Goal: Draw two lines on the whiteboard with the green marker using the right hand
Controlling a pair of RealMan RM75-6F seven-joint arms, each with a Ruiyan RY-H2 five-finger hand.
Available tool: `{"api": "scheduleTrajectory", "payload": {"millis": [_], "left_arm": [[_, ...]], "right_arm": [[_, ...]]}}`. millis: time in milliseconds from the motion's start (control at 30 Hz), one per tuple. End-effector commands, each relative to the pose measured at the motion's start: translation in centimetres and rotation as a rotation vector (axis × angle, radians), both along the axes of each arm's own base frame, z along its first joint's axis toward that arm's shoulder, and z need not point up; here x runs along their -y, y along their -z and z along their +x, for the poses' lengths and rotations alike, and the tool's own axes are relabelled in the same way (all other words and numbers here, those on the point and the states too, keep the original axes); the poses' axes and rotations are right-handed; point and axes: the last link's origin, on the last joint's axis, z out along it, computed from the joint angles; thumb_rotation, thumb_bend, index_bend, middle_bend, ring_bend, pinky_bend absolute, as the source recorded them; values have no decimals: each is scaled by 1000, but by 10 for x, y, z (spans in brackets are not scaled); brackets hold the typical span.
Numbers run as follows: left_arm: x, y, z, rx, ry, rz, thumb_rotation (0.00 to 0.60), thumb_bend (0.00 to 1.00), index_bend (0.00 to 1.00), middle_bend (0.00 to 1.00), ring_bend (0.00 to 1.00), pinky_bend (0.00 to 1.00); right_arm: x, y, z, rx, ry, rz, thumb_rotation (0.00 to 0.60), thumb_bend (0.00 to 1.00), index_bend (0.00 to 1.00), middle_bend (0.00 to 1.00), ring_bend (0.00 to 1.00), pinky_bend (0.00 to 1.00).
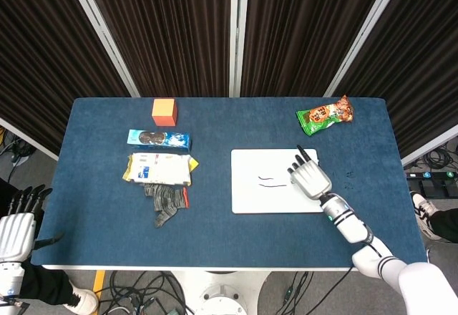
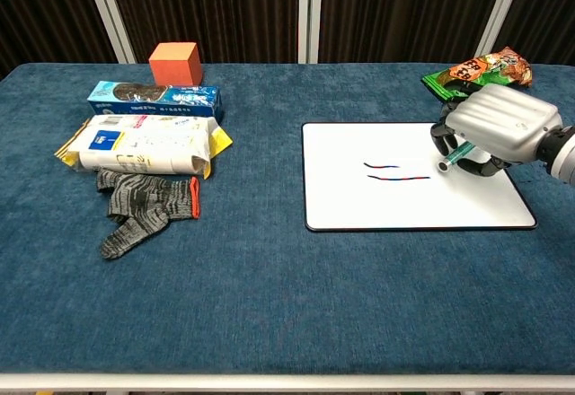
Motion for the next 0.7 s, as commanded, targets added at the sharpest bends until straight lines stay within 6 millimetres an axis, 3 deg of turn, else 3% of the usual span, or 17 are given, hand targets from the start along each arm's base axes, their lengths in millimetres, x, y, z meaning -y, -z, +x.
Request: {"api": "scheduleTrajectory", "payload": {"millis": [33,200,300,400,533,700], "left_arm": [[0,0,0,1,1,2,600,0,129,68,0,0],[0,-1,0,0,2,4,600,0,129,69,0,0],[1,-2,-1,0,1,10,600,0,129,68,0,0],[1,-3,-2,-2,0,10,600,0,129,68,0,0],[-2,-2,0,-4,7,9,600,0,129,68,0,0],[-6,0,4,-24,27,13,600,0,129,69,0,0]], "right_arm": [[2,4,-4,-25,23,2,600,694,422,380,145,0],[-2,-1,-8,-4,45,-8,600,655,244,283,69,0],[-12,-22,-11,75,49,-48,600,650,114,225,17,0],[-32,-57,-18,167,55,-108,600,640,69,188,0,0],[-76,-119,-31,335,118,-211,600,609,64,178,0,0],[-130,-172,-43,554,231,-296,600,379,78,176,6,0]]}}
